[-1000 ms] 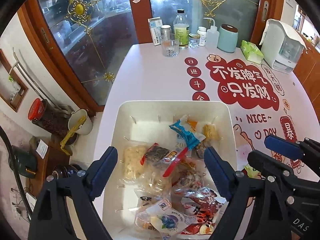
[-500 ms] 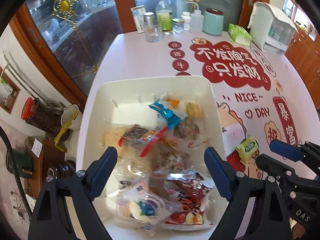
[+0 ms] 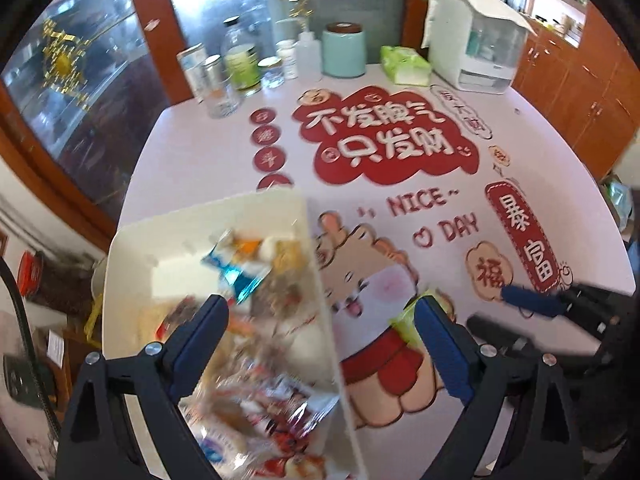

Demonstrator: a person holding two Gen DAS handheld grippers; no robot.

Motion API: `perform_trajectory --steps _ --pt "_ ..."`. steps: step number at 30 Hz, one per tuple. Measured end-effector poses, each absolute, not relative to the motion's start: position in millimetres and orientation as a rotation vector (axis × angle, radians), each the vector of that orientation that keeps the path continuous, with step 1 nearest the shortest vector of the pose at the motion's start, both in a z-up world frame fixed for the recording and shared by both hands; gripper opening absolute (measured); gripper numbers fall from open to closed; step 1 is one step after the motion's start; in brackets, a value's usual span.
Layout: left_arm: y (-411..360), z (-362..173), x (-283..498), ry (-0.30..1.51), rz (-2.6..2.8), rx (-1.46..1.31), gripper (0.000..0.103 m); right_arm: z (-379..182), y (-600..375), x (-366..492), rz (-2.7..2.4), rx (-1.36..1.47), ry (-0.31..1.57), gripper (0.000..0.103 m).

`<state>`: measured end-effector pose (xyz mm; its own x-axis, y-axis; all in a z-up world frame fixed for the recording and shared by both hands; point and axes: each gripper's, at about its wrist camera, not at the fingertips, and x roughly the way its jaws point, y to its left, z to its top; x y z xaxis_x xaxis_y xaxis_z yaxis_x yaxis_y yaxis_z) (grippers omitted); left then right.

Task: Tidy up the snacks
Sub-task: 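Move the right tool over the green pineapple cake packet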

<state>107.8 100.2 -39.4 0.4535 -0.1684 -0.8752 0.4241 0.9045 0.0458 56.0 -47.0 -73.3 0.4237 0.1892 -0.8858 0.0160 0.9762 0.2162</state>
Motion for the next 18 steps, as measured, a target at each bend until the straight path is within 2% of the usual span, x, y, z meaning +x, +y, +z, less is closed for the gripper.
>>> perform_trajectory --steps 7,18 --pt "62.8 -51.1 129.2 1.029 -0.371 0.345 0.094 -110.3 -57.3 58.3 0.121 0.193 1.19 0.055" --pt "47.0 -84.7 163.1 1.092 -0.315 0.356 0.094 -156.3 -47.7 76.6 0.205 0.181 1.232 0.062"
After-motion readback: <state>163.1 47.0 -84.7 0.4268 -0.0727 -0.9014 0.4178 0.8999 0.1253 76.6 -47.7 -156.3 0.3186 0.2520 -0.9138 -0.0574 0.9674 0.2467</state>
